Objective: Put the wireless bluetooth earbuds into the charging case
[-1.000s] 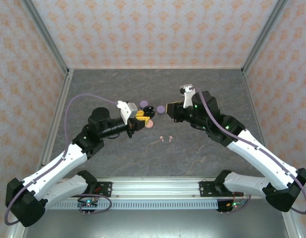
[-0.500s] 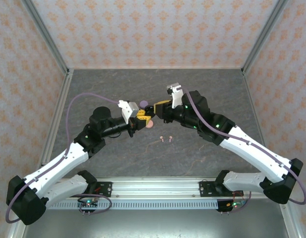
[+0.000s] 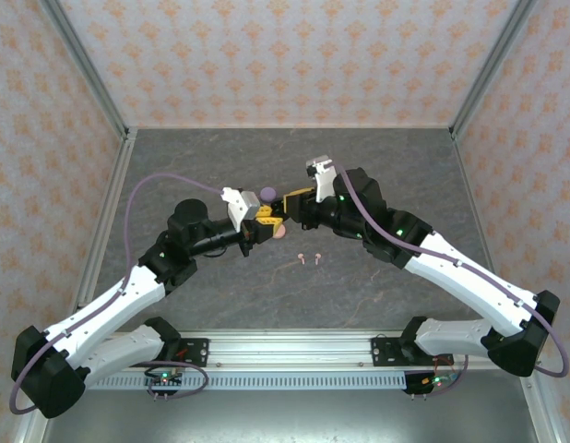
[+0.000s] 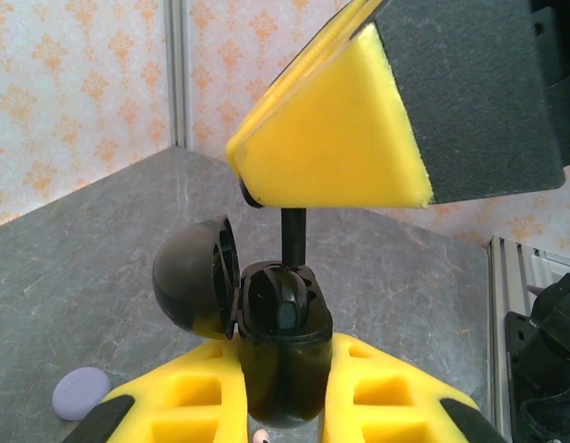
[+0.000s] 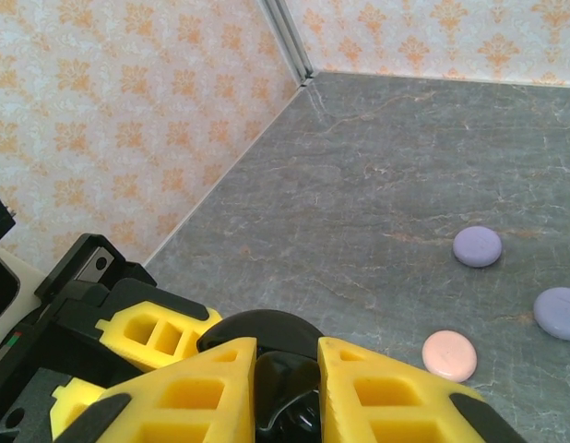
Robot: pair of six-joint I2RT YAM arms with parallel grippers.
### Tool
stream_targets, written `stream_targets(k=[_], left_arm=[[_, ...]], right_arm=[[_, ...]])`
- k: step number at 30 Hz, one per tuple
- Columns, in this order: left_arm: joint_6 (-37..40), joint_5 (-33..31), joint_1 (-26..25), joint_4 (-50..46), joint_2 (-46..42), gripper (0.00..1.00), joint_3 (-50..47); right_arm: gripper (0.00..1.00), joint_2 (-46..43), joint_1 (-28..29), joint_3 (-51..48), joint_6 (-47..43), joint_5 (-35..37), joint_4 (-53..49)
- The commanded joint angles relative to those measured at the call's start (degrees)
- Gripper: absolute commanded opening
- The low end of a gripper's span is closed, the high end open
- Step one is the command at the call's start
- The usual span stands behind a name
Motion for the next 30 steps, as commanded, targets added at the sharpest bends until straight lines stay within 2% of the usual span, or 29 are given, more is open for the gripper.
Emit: stream_targets(k=[1, 24, 30], left_arm=[[-0.71, 1.12, -0.36, 2.17, -0.05, 0.0, 0.55], [-0.66, 0.72, -0.36, 1.92, -0.32, 0.0, 0.51], [-0.7, 0.81, -0.37, 2.0, -0.19, 0.0, 0.6]], right_arm=[[0.21, 1.46, 0.43, 1.36, -0.55, -0.96, 0.09], [0.22, 0.77, 0.43, -1.14, 0.33, -0.74, -3.25], [0.28, 0.79, 0.43, -1.14, 0.83, -1.96, -2.29]])
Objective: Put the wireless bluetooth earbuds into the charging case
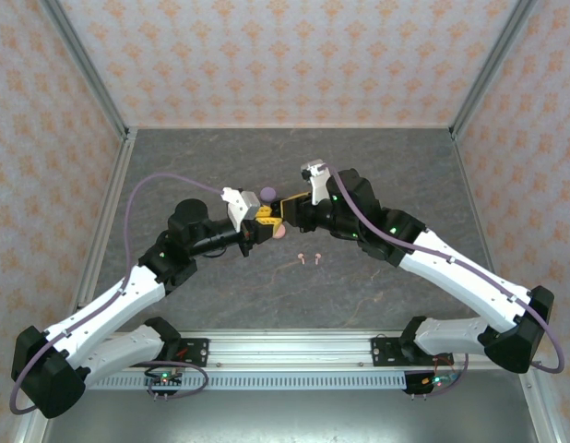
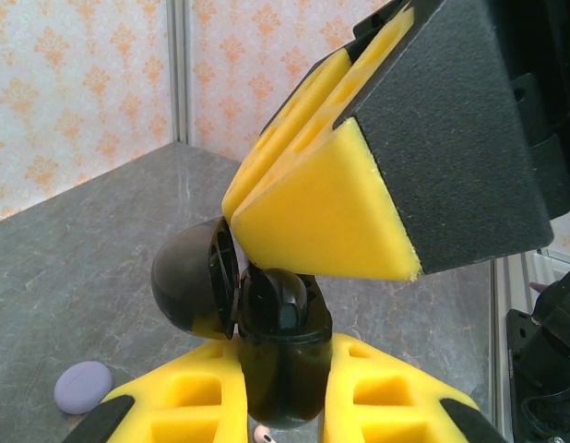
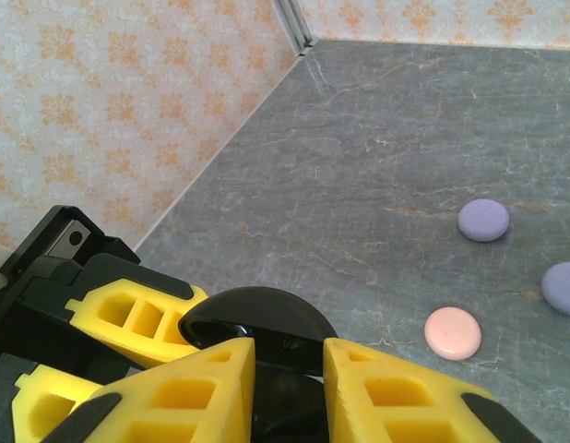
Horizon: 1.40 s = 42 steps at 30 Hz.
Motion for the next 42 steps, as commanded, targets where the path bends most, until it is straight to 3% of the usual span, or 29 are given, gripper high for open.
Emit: stream_targets(k=[1, 13, 19, 22, 35, 42], left_arm=[[-0.71, 0.97, -0.39, 2.51, -0.2, 0.0, 0.73], [-1.43, 1.35, -0.36, 4.01, -0.47, 0.0, 0.13], [-2.67, 3.46, -0.37, 6.47, -0.94, 0.0, 0.03], [-2.98, 4.6, -0.37, 7.36, -1.67, 0.0, -0.06], [-2.94, 6.76, -0.52, 7.19, -2.03, 0.0, 0.29], [-2.14, 5.98, -0.55, 5.79, -1.78, 0.0, 0.61]], right_arm=[[0.3, -0.76, 0.43, -0.81, 0.32, -0.7, -0.51], [0.57, -7.69, -1.75, 0.86, -0.91, -0.81, 0.92], [0.76, -7.78, -9.13, -1.59, 3.61, -14.97, 1.95], [0.8, -7.1, -10.97, -3.71, 5.63, -21.88, 4.79], [0.79, -4.05, -11.26, -6.46, 10.55, -35.79, 17.54], [0.69, -4.04, -11.26, -5.56, 10.53, -37.59, 18.1]])
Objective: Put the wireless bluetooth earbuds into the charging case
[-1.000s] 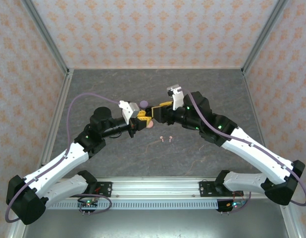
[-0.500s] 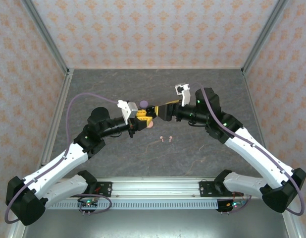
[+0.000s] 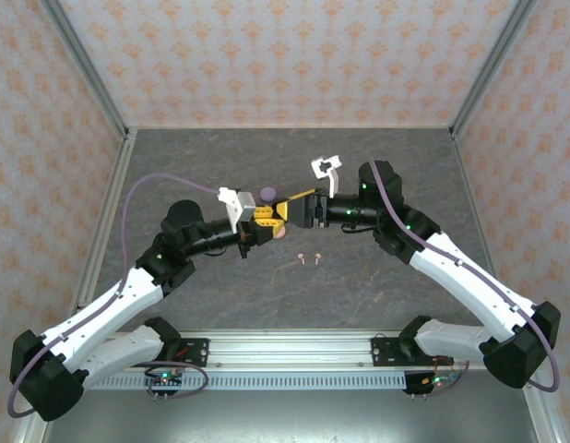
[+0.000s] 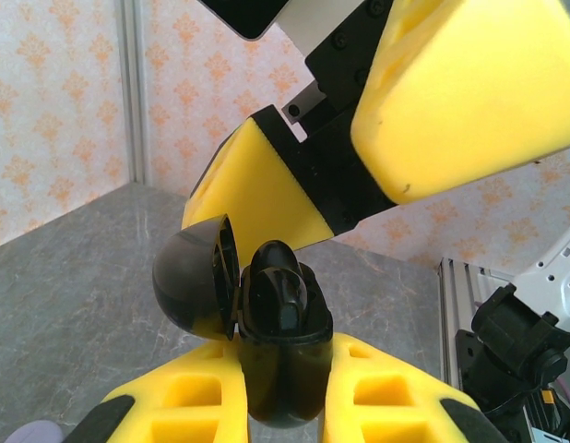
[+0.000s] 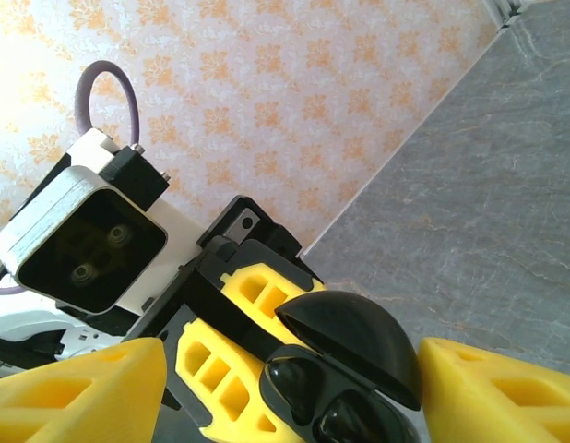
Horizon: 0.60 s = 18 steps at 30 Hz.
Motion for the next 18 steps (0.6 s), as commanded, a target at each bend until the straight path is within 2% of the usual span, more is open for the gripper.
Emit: stream_targets(k=[1, 18], left_arm=[[0.52, 0.26, -0.43, 1.37, -0.45, 0.0, 0.73], [1.33, -1.15, -0.52, -0.79, -0.28, 0.0, 1.07]], right_arm=[[0.68, -0.42, -0.16, 1.13, 0.05, -3.04, 3.44], [0.65, -5.38, -0.16, -1.18, -3.59, -0.05, 1.12]])
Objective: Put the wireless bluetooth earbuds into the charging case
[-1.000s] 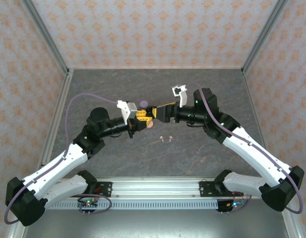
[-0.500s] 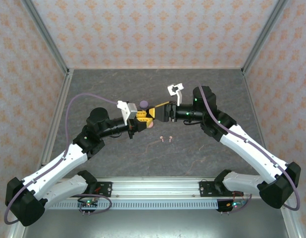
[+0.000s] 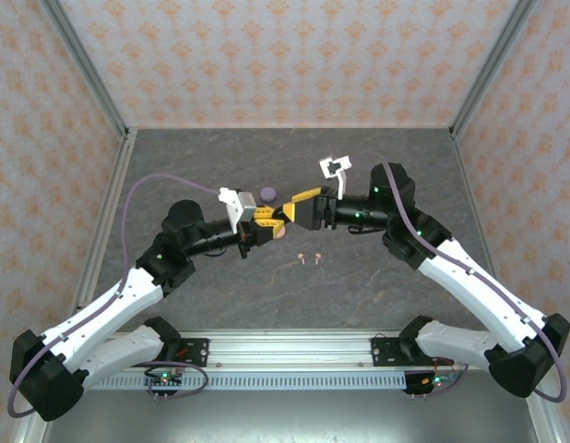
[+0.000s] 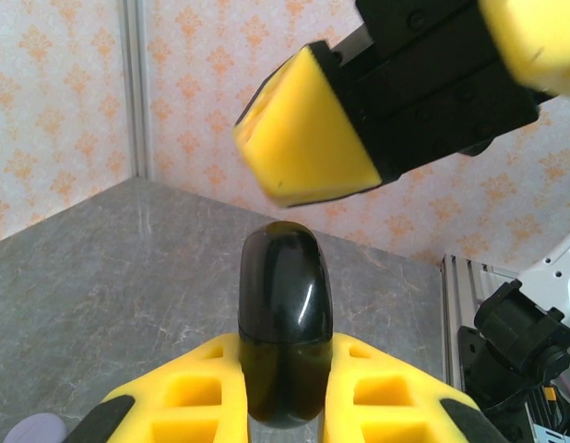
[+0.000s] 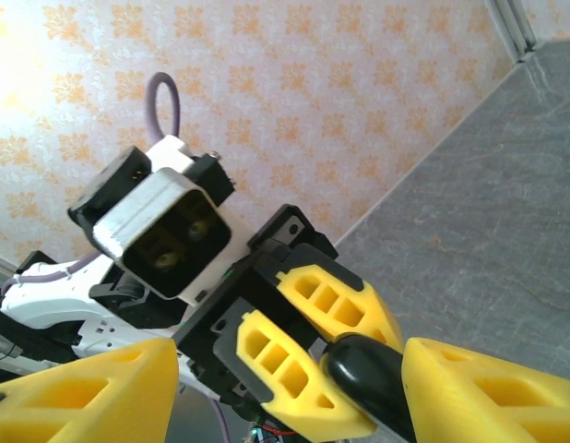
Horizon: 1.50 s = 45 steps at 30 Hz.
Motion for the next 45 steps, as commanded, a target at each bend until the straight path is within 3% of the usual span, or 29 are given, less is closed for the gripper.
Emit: stream_targets(k=[1, 12, 19, 27, 31, 36, 39, 45], left_arm=[[1.03, -0.84, -0.51, 0.06, -0.25, 0.0, 1.08], [0.5, -2.92, -0.52, -0.4, 0.1, 0.0, 1.04], [-3.87, -9.09, -0.52, 1.82, 3.33, 0.0, -0.52], [-6.87, -16.89, 0.25, -6.27, 14.39, 0.0, 5.05], [-10.51, -16.73, 3.44, -10.76, 21.05, 0.0, 8.92], [-14.45, -12.95, 11.56, -14.45, 26.88, 0.0, 10.31], [-14.91, -9.02, 16.13, -15.99, 29.02, 0.0, 10.06], [-13.44, -4.57, 20.22, -22.85, 33.38, 0.0, 12.24]], right_arm=[[0.65, -1.31, 0.1, -0.71, -2.25, 0.65, 0.1], [0.66, -1.98, 0.12, 1.06, -5.85, 5.21, -6.29], [0.7, -5.71, -0.07, -0.79, -6.27, 15.85, -7.81], [0.83, -9.15, -0.99, -3.47, -4.88, 25.96, -9.57], [0.88, -10.17, -1.13, -4.22, -4.4, 29.37, -11.11], [0.9, -11.04, -1.21, -4.92, -4.16, 32.0, -13.3], [0.9, -11.48, -1.2, -5.42, -4.16, 32.01, -12.95], [0.91, -10.89, -1.22, -5.4, -4.19, 31.92, -12.86]])
